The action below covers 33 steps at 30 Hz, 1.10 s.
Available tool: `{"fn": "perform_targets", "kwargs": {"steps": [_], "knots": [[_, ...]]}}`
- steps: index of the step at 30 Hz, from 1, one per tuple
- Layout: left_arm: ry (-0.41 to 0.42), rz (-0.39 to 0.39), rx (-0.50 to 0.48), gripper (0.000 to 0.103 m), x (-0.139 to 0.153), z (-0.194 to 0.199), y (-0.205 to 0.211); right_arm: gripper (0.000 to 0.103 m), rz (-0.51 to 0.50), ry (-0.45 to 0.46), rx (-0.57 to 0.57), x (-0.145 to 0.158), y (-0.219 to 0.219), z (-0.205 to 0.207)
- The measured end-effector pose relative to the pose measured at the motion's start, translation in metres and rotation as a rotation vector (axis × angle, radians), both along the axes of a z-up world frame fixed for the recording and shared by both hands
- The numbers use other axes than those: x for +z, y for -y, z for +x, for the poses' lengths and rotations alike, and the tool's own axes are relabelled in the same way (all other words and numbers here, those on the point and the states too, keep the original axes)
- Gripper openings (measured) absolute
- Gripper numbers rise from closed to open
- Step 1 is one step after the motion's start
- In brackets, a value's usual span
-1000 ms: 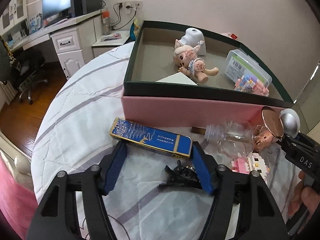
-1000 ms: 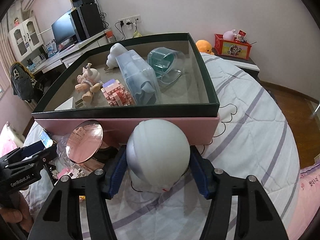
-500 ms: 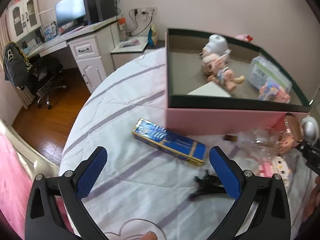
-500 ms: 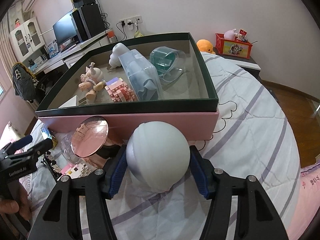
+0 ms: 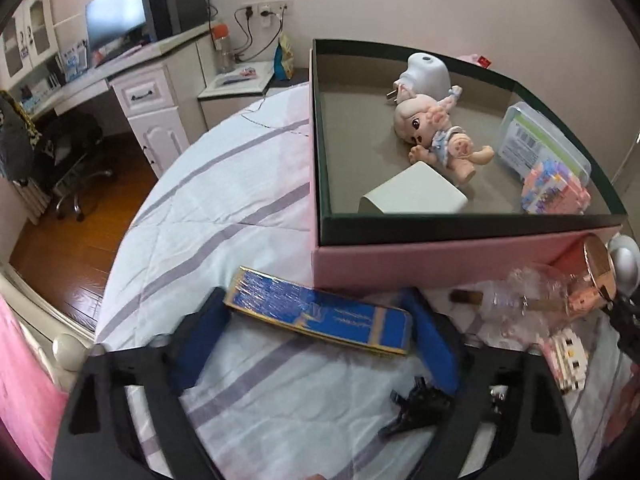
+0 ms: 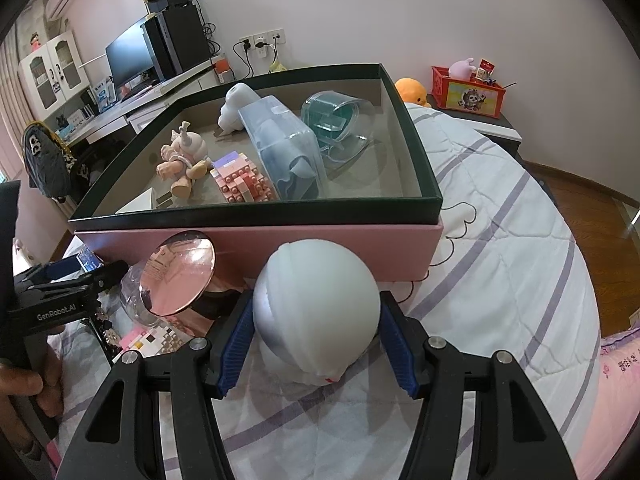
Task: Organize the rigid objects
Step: 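Lift the blue pen box and white robot figure into the pink box, release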
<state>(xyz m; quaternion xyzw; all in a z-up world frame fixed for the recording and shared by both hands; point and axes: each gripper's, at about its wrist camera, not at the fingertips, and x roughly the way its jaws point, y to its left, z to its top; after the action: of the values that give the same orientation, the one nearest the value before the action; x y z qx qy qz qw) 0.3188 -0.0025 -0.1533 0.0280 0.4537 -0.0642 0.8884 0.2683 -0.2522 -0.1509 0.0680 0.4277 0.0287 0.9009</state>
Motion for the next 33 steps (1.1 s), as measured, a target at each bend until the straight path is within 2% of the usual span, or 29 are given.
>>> {"fn": "perform_targets", "kwargs": {"steps": [9, 16, 33], "knots": [[0.013, -0.059, 0.016, 0.085, 0.008, -0.027, -0.011, 0.061, 0.007, 0.008, 0.001, 0.003, 0.000, -0.008], [0.056, -0.045, 0.015, 0.085, 0.027, -0.050, -0.013, 0.061, 0.010, 0.033, -0.002, 0.015, 0.002, -0.021], [0.136, -0.064, -0.039, 0.085, 0.068, -0.084, 0.004, 0.060, 0.028, 0.070, 0.014, 0.034, 0.001, -0.056]]}}
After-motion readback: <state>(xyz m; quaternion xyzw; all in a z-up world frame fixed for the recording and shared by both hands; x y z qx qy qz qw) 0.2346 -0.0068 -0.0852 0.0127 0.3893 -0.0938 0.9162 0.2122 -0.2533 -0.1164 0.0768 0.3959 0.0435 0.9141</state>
